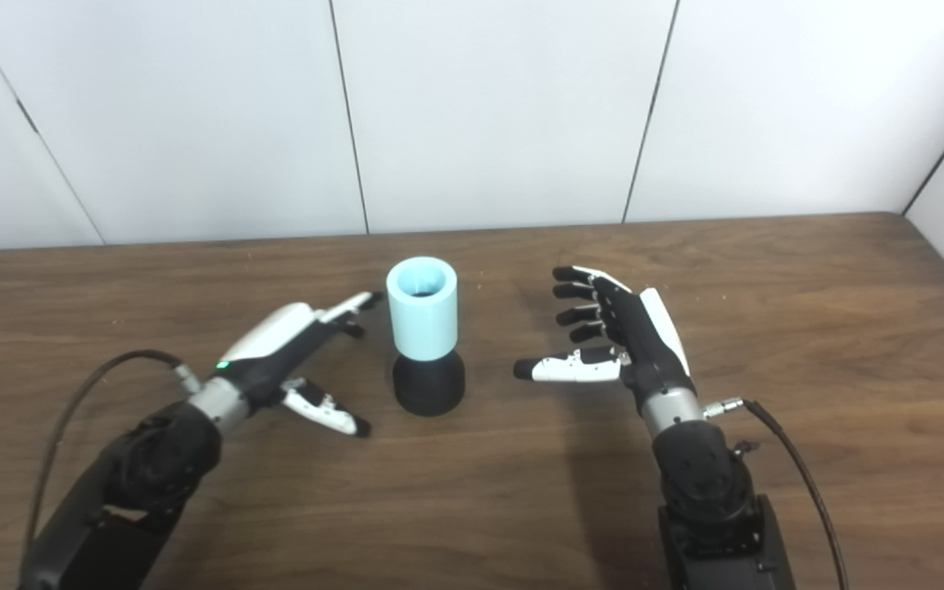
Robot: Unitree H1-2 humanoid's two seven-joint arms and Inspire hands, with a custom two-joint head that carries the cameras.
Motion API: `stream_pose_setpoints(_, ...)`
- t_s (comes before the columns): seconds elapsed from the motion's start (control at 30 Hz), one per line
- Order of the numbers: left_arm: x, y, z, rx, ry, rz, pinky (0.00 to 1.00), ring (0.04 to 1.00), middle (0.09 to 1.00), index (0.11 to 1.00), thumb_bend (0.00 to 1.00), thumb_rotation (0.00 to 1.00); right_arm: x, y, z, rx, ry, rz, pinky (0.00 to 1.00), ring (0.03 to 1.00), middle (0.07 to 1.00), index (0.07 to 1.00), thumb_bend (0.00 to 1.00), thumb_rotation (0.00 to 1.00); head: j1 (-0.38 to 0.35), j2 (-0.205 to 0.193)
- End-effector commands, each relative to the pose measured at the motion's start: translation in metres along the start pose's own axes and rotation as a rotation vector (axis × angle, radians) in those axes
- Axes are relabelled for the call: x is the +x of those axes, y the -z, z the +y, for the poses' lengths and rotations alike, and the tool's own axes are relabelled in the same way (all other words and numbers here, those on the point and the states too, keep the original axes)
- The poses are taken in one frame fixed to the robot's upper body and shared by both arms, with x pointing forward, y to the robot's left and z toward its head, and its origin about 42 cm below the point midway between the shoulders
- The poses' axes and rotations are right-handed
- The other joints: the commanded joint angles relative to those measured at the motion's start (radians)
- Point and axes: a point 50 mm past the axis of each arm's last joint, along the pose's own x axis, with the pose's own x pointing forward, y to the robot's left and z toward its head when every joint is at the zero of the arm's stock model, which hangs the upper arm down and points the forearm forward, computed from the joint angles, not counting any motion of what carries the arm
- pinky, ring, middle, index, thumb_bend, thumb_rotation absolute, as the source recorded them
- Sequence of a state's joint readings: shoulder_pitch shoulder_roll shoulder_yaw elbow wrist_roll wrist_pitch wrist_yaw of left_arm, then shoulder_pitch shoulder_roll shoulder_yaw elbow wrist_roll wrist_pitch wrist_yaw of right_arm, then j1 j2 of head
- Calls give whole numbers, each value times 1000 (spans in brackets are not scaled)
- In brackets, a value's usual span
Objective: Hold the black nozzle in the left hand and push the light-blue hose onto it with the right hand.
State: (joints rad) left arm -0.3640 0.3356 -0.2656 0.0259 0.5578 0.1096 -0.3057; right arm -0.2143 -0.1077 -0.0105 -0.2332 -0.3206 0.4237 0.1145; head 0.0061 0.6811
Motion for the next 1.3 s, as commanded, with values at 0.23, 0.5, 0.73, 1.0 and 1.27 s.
stream_pose_setpoints(0.23, -29, -11, 5, -546, -453, 8, 617, 736, 758, 794, 587, 0, -8, -18, -11, 49, 55, -119, 620, 658, 758, 776, 733, 2, 5, 3)
stream_pose_setpoints(0.5, -32, -18, 7, -866, -549, -64, 570, 656, 694, 758, 539, 126, -14, -13, -5, 161, 76, -189, 597, 641, 740, 757, 733, 71, 24, 4)
stream_pose_setpoints(0.73, -37, -20, 3, -846, -504, -111, 592, 662, 696, 753, 571, 235, -21, -8, -4, 250, 97, -203, 543, 641, 741, 760, 747, 107, 83, 1)
stream_pose_setpoints(1.0, -38, -22, 2, -817, -477, -117, 595, 671, 702, 757, 546, 264, -27, -3, -6, 237, 91, -193, 532, 640, 738, 757, 745, 112, 64, -1)
stream_pose_setpoints(1.27, -41, -17, 5, -800, -421, -148, 595, 695, 722, 746, 551, 262, -33, -3, -8, 240, 96, -205, 536, 630, 739, 759, 745, 137, 52, -2)
